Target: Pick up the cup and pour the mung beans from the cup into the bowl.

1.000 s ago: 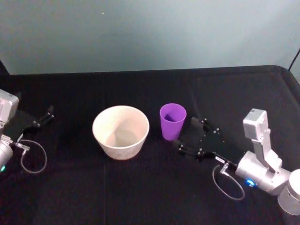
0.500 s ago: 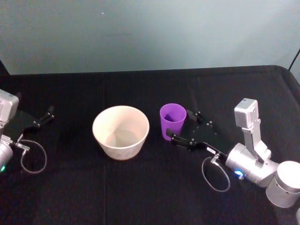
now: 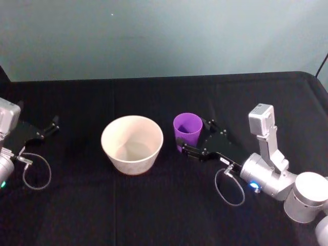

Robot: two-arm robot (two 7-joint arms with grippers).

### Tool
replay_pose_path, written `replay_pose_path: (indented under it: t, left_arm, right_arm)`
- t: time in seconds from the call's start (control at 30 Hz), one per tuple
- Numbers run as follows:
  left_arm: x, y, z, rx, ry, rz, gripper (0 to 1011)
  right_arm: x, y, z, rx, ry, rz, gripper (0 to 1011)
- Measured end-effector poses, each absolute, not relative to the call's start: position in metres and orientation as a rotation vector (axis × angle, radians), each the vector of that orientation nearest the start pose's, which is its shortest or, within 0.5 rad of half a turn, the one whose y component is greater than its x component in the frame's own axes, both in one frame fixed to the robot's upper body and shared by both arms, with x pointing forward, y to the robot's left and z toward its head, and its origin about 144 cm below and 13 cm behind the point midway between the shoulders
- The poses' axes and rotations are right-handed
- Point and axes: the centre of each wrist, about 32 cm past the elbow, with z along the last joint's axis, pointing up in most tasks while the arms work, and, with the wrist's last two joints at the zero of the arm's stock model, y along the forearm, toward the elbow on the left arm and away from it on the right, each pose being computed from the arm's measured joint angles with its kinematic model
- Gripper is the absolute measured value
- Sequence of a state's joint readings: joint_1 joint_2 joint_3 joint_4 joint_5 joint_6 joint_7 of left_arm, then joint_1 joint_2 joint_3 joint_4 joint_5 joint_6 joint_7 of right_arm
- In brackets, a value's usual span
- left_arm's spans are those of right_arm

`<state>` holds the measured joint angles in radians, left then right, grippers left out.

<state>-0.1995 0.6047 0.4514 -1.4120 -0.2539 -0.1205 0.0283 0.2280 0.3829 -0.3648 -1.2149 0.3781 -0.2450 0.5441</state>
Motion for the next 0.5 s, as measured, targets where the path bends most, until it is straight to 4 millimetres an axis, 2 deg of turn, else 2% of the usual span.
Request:
replay_pose_path:
  t: [0.5]
  left_arm:
    - [0.4886, 0.3097, 1.1398, 0.305, -0.285, 1.248, 1000]
  right_arm:
    - [0.5053, -0.2762, 1.0947, -0.062, -0.055, -0.834, 1002]
